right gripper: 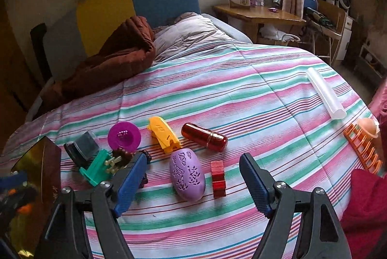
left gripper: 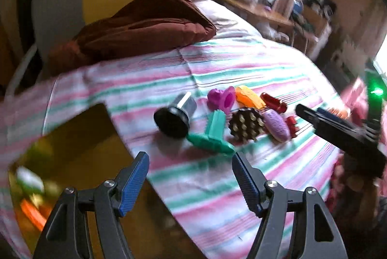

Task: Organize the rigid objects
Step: 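Grasp the black-and-silver cup with the left tool, then lift the cup with the left tool while the right tool grasps the red block, then lower the black-and-silver cup into the gold tray and open the left tool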

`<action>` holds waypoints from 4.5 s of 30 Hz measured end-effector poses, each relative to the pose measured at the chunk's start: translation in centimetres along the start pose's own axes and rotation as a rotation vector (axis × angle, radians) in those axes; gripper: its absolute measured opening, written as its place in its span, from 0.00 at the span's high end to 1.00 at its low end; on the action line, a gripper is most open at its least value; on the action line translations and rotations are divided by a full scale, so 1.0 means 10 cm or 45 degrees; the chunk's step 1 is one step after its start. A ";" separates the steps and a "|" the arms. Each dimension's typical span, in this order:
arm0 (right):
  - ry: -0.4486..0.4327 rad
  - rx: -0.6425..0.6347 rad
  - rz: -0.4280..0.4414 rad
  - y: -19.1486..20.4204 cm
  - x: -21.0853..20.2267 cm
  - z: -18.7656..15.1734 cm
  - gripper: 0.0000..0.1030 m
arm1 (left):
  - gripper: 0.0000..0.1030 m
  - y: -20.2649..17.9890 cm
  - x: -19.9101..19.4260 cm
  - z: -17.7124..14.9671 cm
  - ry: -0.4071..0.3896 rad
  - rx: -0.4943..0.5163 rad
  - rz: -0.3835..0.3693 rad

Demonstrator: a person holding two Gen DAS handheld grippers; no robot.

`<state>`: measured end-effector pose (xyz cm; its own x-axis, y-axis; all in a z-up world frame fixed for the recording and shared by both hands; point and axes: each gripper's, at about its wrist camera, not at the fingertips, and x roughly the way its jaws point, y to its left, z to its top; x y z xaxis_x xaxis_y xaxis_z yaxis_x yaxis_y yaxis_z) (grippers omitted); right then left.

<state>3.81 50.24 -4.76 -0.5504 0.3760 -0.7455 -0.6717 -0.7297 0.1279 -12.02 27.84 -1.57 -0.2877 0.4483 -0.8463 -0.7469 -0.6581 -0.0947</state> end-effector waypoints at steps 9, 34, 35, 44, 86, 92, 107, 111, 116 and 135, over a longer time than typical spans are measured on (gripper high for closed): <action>0.003 0.031 0.034 -0.04 -0.01 0.02 0.22 | 0.25 0.05 0.61 0.48 0.108 0.201 0.053; 0.008 0.423 0.100 -0.62 0.04 0.06 0.22 | 0.58 0.11 0.73 0.32 0.098 0.189 0.025; 0.018 0.466 0.103 -0.68 0.06 0.05 0.23 | 0.58 0.12 0.64 0.27 0.071 0.182 0.014; 0.121 0.454 0.111 -0.65 0.26 0.03 0.31 | 0.58 -0.08 0.00 -0.16 -0.063 0.131 -0.077; 0.378 0.197 -0.058 -0.54 0.83 -0.21 0.85 | 0.58 0.82 -0.92 -1.74 -0.146 -0.394 0.006; 0.366 0.043 -0.134 -0.41 0.83 -0.22 0.85 | 0.58 1.22 -1.01 -2.01 -0.158 -0.552 0.115; 0.340 -0.082 -0.199 -0.26 0.91 -0.21 0.84 | 0.58 1.69 -0.87 -2.00 -0.104 -0.647 0.261; 0.335 -0.109 -0.213 -0.22 0.92 -0.20 0.84 | 0.58 1.73 -0.78 -1.95 -0.093 -0.611 0.289; 0.333 -0.116 -0.218 -0.21 0.93 -0.20 0.84 | 0.57 1.78 -0.62 -1.88 -0.047 -0.568 0.345; 0.328 -0.160 -0.250 -0.16 0.96 -0.21 0.84 | 0.57 1.72 -0.81 -1.91 -0.186 -0.533 0.465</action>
<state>0.65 53.80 -13.48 -0.2628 0.3716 -0.8904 -0.6775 -0.7282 -0.1039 -11.06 1.29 -6.34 -0.5844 0.2060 -0.7848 -0.2911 -0.9561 -0.0342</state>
